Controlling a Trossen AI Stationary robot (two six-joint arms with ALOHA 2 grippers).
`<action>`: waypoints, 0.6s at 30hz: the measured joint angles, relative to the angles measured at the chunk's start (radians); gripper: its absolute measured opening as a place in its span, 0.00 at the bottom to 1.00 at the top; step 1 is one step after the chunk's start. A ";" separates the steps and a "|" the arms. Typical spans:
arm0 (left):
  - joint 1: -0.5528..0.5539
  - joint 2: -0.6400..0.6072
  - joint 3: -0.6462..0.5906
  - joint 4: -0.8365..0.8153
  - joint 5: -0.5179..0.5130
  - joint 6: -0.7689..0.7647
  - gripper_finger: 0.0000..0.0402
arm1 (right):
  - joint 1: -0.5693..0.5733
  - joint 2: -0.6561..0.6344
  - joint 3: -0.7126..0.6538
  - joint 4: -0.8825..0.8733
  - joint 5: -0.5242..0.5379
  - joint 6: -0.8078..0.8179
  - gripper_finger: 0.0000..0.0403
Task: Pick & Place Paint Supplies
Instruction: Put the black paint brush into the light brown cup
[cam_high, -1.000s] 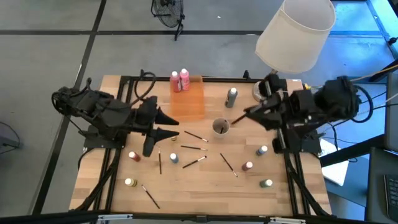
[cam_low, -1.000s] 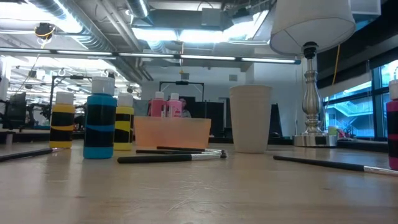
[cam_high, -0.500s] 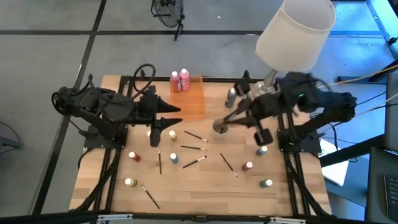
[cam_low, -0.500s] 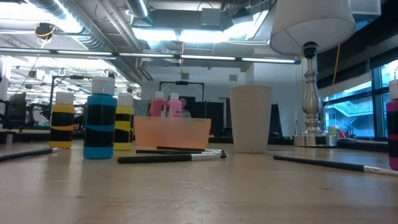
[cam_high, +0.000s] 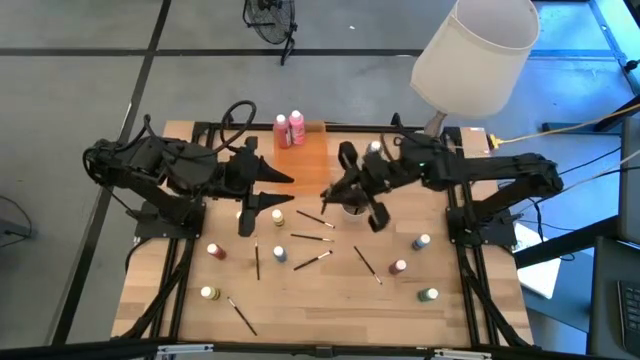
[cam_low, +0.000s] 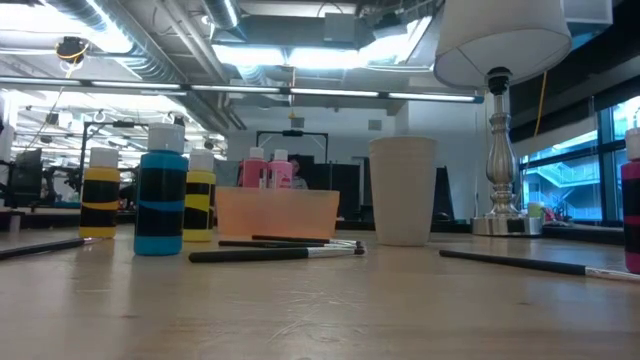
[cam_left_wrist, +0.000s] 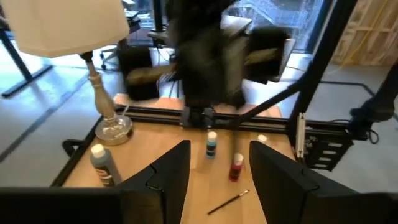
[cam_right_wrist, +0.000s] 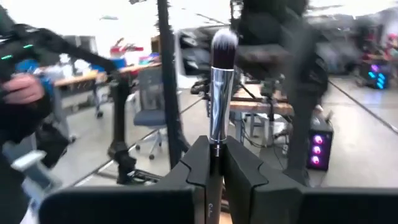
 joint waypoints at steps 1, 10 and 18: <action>0.000 0.000 0.000 0.000 0.000 0.005 0.40 | -0.016 0.001 -0.033 0.037 -0.002 0.025 0.06; 0.000 0.000 -0.001 -0.067 -0.002 0.026 0.40 | -0.126 -0.019 -0.166 0.155 -0.114 0.132 0.06; 0.000 0.000 -0.001 -0.061 -0.001 0.036 0.40 | -0.204 -0.164 -0.165 0.046 -0.175 0.052 0.06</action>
